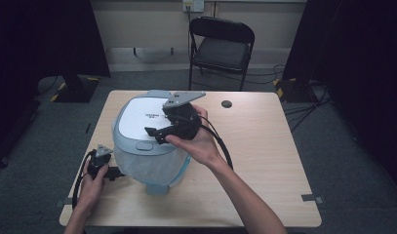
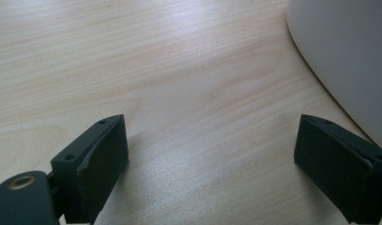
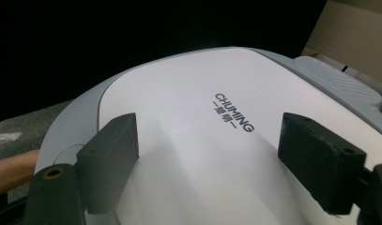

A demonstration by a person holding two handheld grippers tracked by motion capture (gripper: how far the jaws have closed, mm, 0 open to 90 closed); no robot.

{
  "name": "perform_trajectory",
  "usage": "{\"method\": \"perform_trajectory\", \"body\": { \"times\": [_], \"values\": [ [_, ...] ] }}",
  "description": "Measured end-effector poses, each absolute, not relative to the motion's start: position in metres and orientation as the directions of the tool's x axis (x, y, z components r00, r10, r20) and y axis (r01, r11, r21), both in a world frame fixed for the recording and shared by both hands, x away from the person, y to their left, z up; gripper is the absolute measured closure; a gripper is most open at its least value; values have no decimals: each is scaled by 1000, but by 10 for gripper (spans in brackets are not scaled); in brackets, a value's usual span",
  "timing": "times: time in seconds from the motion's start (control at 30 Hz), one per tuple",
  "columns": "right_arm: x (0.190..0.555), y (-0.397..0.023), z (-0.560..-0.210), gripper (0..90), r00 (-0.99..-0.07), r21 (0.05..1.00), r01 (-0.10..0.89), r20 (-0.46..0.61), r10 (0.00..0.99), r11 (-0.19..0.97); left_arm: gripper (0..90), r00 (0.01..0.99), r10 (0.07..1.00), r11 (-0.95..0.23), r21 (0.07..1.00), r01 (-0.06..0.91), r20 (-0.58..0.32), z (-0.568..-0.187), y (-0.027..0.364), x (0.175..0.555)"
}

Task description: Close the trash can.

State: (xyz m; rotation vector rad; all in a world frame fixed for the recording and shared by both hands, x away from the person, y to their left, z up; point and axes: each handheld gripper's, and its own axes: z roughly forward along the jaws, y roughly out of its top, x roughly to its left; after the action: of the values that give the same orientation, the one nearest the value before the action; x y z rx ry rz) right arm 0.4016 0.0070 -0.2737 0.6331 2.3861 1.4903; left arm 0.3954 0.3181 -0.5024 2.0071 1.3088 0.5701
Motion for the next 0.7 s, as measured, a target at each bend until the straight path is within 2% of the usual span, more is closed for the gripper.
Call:
{"method": "perform_trajectory", "body": {
  "times": [0.33,0.7],
  "values": [
    [416,-14,-270,185,-844,909,275,72,531,313,99,403,915,-276,730,625,2,-502,318,395],
    [424,-53,-263,178,-788,924,291,84,610,248,99,403,915,-276,730,625,1,-502,318,395]
  ]
}}
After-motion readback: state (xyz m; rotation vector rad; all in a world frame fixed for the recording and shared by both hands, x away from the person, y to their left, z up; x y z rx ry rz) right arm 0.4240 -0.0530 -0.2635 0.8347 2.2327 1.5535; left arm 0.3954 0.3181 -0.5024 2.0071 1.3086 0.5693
